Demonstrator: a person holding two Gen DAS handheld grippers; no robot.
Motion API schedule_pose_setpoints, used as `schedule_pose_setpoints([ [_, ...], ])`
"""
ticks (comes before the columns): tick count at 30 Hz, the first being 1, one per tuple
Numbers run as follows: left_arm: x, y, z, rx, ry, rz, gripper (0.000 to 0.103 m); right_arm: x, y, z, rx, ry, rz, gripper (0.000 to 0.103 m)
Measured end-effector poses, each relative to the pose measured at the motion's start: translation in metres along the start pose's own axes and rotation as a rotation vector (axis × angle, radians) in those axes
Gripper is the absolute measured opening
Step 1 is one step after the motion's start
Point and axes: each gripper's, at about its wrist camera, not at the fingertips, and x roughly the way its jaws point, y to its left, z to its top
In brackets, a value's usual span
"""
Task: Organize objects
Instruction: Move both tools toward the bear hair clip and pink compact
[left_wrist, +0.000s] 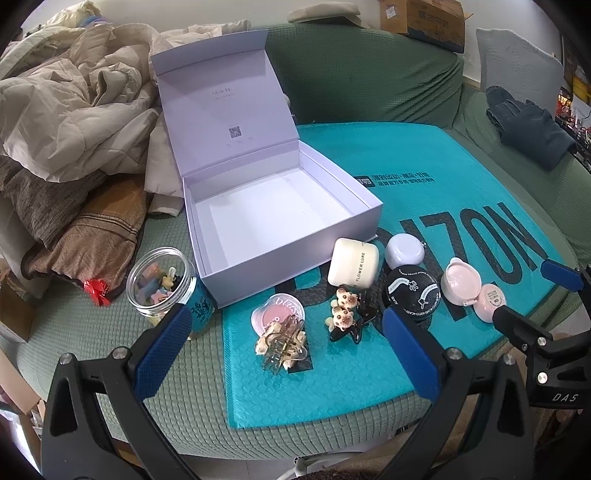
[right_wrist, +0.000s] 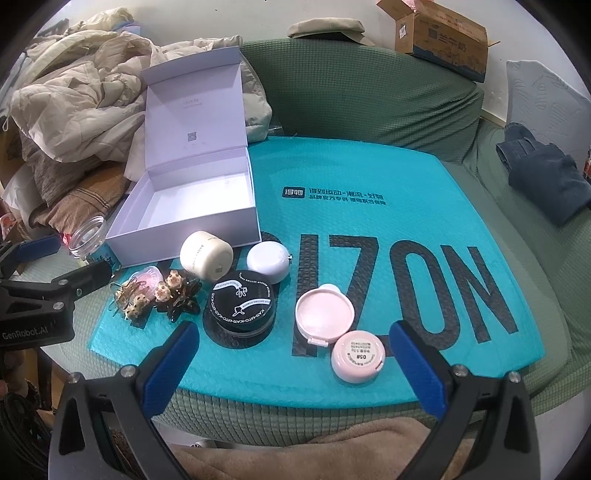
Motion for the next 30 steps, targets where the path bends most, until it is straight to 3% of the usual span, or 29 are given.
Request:
schedule_pose_setpoints([
  [22,0.0023,-0.0016,-0.0015,-0.052,0.009,0.028,0.103,0.0004,-0.0039,-0.0006,0.019,0.004,-0.008,0.103],
  [23,0.0024,-0.002,-0.0015,-0.108,0.01,0.064,0.103,0.0002,-0.0039,-0.0012,0.02,0.003,-0.009,0.103],
  [30,0.0036,-0.0048,-0.0024,-0.116,0.013,0.067,0.103,-0.0003,-0.0048,-0.002,0.023,0.005,-0.012,0.103],
])
